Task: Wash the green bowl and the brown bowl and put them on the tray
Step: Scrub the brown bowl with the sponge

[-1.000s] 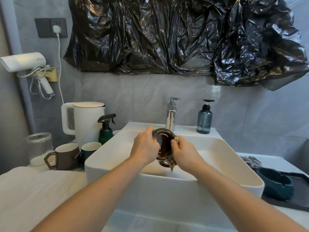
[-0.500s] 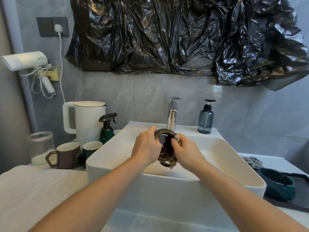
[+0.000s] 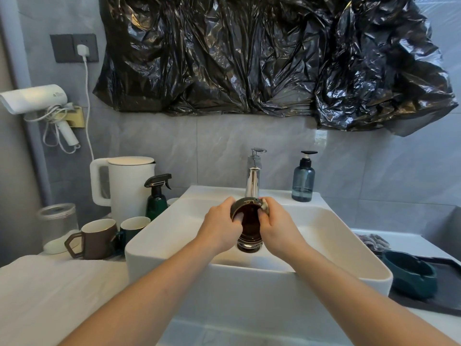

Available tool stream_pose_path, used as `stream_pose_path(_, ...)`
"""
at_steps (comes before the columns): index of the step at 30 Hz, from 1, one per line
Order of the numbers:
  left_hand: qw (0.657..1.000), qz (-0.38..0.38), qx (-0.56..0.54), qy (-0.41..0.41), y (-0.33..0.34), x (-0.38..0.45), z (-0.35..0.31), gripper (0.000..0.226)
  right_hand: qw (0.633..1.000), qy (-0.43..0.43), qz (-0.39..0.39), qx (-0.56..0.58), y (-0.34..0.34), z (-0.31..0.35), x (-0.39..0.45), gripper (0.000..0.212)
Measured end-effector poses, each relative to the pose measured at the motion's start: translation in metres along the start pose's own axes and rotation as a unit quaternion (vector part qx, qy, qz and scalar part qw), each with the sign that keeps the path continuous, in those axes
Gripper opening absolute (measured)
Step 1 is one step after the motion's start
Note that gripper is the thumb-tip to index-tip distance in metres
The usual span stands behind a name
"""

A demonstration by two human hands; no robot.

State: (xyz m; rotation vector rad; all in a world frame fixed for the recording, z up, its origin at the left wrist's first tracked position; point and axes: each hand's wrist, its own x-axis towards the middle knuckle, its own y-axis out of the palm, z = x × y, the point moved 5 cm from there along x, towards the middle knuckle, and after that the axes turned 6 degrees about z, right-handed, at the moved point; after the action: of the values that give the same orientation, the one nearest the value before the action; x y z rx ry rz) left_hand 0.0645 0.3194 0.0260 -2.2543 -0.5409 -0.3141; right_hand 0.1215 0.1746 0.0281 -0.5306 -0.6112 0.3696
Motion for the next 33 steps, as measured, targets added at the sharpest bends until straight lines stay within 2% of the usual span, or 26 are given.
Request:
stream_pose_path(5,0.999,0.039,0.019,0.017,0.003,0.001,-0.001,0.009,0.996,-0.082,0.006,-0.038,-0.001,0.012,-0.004,0.035)
stream_pose_path(8,0.996,0.007,0.078,0.032,0.001,0.002,-0.005,0.016,0.992,-0.113,0.009,-0.054,0.001,0.022,-0.007,0.037)
stream_pose_path(11,0.996,-0.052,0.073,0.024,-0.007,0.003,-0.006,0.016,0.998,-0.054,-0.006,-0.028,0.000,0.014,-0.005,0.028)
stream_pose_path(14,0.994,-0.076,0.077,0.014,-0.011,0.004,-0.002,0.015,0.996,0.063,0.068,-0.014,0.006,0.001,-0.006,0.022)
stream_pose_path(16,0.994,-0.071,0.082,0.014,-0.010,0.004,-0.001,0.015,0.995,0.072,0.070,-0.010,0.006,-0.002,-0.005,0.023)
stream_pose_path(18,0.995,-0.067,0.071,0.021,-0.009,0.004,-0.001,0.016,0.999,0.024,0.042,0.014,0.004,0.003,-0.005,0.024)
stream_pose_path(21,0.995,-0.040,0.075,0.043,-0.004,0.003,-0.005,0.016,0.997,-0.073,0.009,0.000,-0.001,0.013,-0.004,0.040)
stream_pose_path(23,0.995,-0.045,0.074,0.050,-0.003,0.003,-0.006,0.016,0.995,-0.096,-0.007,-0.012,-0.003,0.017,-0.005,0.042)
stream_pose_path(25,0.995,-0.075,0.058,0.041,-0.008,0.003,-0.007,0.017,0.998,-0.065,-0.003,0.012,-0.002,0.014,-0.005,0.036)
stream_pose_path(28,0.993,-0.112,0.024,0.007,-0.017,0.002,-0.003,0.019,0.995,0.053,0.066,0.054,0.004,0.005,-0.007,0.024)
stream_pose_path(30,0.996,-0.093,-0.001,-0.001,-0.016,0.002,0.001,0.018,0.995,0.063,0.064,0.043,0.004,0.004,-0.008,0.024)
stream_pose_path(33,0.999,-0.044,-0.015,-0.005,-0.010,0.000,-0.001,0.013,0.999,0.042,0.018,0.025,0.000,0.004,-0.004,0.018)
